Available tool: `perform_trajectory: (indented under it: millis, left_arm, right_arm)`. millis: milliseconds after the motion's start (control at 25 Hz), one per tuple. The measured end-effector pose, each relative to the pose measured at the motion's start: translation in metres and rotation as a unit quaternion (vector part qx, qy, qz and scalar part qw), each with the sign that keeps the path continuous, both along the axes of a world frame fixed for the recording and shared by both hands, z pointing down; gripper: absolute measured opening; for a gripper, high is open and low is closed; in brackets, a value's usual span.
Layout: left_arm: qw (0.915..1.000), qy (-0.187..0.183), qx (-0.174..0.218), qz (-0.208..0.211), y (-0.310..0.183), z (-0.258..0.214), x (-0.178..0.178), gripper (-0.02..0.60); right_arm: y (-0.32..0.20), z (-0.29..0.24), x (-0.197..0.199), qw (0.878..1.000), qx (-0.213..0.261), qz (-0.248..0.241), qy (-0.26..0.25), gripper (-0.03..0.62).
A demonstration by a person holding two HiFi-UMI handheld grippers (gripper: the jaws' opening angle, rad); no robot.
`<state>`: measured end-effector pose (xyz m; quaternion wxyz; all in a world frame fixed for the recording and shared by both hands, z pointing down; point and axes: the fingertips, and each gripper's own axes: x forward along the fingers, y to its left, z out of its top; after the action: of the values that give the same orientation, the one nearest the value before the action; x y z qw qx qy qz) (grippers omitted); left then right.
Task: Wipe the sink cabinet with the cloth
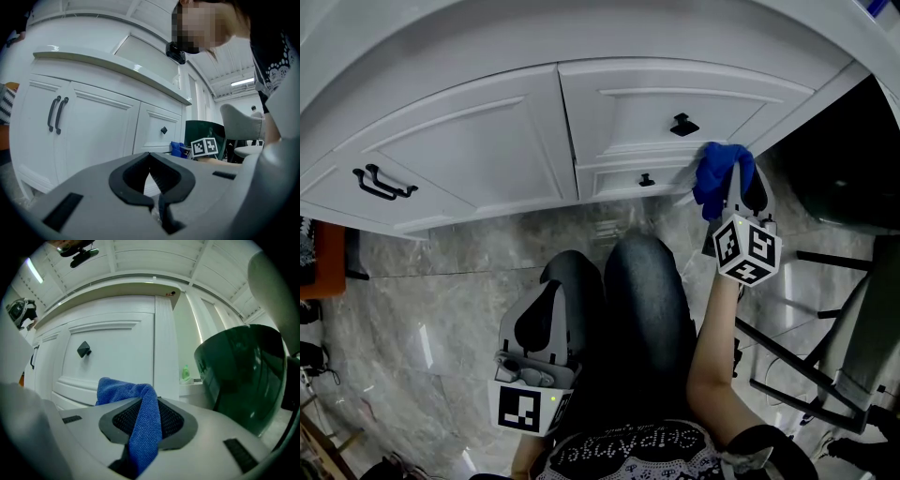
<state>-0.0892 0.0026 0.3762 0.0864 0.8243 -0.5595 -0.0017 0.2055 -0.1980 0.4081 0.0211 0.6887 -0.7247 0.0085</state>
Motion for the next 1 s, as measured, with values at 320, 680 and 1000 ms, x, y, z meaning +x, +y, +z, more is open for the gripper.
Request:
perform_trajectory:
  millis: [320,680,1000]
  left_arm:
    - [1.0000,0.001,0.001,-0.002,0.004,0.001,-0.005,0.003]
    - [0.9999,0.003,-0.002,-0.016,0.008,0.002,-0.016,0.003]
    - [0.9998,0.002,-0.001,-0.021,0.011,0.002,-0.018,0.003]
  right_arm:
    - [0.001,0.001,0.000,1.000,-0.006,0.004,0.001,0.107]
    - [0.045,-0.045,-0.071,0.995,0.055,-0.084,0.006,0.106]
    - [0.065,-0.033,-0.205,0.965,0.040,-0.255,0.037,0.105]
